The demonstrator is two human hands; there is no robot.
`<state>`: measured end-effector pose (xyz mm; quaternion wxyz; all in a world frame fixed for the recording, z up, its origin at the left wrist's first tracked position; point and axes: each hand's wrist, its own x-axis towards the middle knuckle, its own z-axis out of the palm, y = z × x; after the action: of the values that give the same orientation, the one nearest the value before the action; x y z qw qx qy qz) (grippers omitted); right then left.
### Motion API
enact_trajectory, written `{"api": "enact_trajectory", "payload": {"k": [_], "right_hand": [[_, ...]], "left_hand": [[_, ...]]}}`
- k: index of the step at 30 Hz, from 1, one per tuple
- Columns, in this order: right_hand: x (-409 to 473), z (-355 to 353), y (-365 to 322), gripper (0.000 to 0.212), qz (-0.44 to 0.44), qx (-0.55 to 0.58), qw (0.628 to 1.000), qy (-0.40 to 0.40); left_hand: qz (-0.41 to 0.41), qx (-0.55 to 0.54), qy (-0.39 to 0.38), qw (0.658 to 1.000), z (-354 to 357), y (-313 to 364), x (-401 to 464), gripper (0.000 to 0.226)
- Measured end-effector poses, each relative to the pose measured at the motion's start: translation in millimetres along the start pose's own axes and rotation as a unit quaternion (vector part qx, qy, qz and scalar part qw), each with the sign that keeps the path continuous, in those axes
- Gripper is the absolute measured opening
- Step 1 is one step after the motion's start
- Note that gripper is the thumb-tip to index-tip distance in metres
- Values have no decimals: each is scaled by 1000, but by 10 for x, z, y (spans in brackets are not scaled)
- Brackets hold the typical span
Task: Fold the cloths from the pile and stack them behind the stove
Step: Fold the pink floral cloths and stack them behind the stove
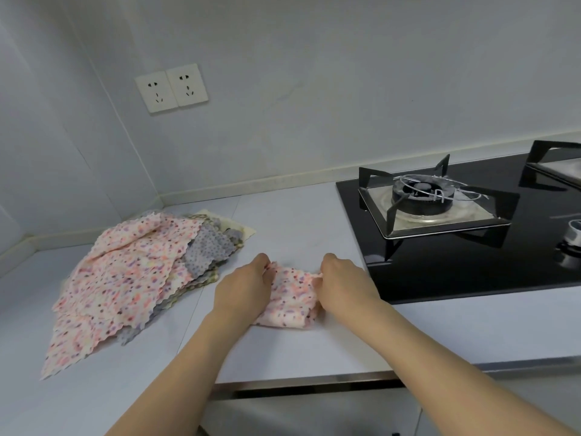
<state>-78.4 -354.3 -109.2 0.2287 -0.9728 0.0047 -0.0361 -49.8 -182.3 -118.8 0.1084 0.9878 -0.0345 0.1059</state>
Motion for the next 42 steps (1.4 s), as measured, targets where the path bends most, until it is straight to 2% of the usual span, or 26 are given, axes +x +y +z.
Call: {"api": "enact_trajectory", "payload": {"k": [6,8,10,12,13,15,16,18,20,22,25,26,28,31,33,35,39,42], "right_hand": [[-12,-31,-14,19,-23,-10,999,-31],[-27,-50,8,17,-33,38,998,-29],[-48,-69,49,8,-28,155,987,-23],[-91,-118,66,3,-16,288,957,-15],[-116,-151,69,8,-11,342,940,-14],[-176,-230,52,20,-2,416,909,-24],[-215,-283,28,23,1,445,895,-30],[-291,-395,-28,26,7,515,857,-39],[-371,-527,-93,25,18,582,812,-44],[-447,-646,-161,18,25,623,781,-39],[-533,-727,-280,8,40,624,780,-6],[-561,-739,-325,11,46,620,784,1],[-631,-760,-419,28,53,609,791,-19],[-767,-782,-544,43,66,576,811,-73],[-816,-756,-585,35,57,551,832,-34],[-834,-725,-625,28,28,531,846,42],[-888,-732,-700,28,-37,462,868,179],[-893,-694,-680,27,-61,406,887,212]], "left_hand": [[-80,2,-55,995,-16,142,-2,41],[-89,-33,-77,993,-70,160,3,37],[-110,-137,-97,980,-156,174,-19,25],[-141,-293,-105,940,-260,162,-75,18],[-156,-362,-104,913,-320,146,-110,19],[-170,-470,-111,859,-419,100,-189,36],[-166,-508,-120,836,-474,85,-235,34],[-150,-549,-140,810,-602,108,-339,27],[-132,-571,-111,803,-700,158,-436,31],[-103,-564,-25,819,-785,229,-522,32],[-47,-503,112,856,-967,394,-710,30],[-22,-481,145,865,-1008,431,-761,29],[22,-464,186,866,-1071,485,-836,27],[37,-461,223,858,-1147,516,-912,27],[43,-440,235,865,-1203,519,-951,26],[44,-409,246,878,-1219,509,-979,25],[34,-328,282,901,-1206,506,-1007,24],[8,-298,295,908,-1182,511,-1001,26]]}}
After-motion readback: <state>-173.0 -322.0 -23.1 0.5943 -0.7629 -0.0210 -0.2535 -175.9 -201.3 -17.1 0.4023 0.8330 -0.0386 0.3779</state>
